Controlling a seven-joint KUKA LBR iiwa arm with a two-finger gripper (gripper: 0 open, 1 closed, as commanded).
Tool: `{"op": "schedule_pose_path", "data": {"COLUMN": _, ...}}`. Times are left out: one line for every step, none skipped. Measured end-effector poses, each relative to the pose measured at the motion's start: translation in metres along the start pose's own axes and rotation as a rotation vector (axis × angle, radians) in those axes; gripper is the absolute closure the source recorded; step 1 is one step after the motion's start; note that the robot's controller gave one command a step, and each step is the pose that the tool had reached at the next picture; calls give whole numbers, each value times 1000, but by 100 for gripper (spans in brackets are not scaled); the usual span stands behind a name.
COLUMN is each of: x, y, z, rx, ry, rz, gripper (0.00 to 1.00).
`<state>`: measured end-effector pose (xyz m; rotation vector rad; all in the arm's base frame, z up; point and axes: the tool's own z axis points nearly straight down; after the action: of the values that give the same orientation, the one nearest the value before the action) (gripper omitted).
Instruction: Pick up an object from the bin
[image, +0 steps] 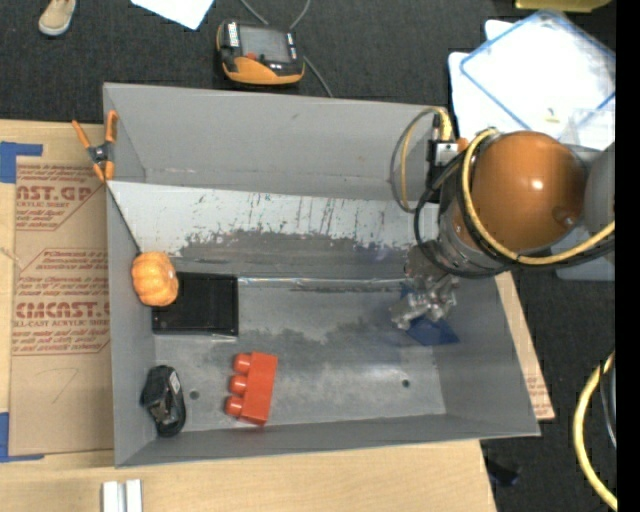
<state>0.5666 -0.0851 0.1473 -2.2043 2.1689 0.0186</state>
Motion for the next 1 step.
{"op": "schedule_pose_path", "data": {"x": 35, "y": 8, "z": -8, "rx": 2, "ry": 0, "rz": 294, "gripper": 100}}
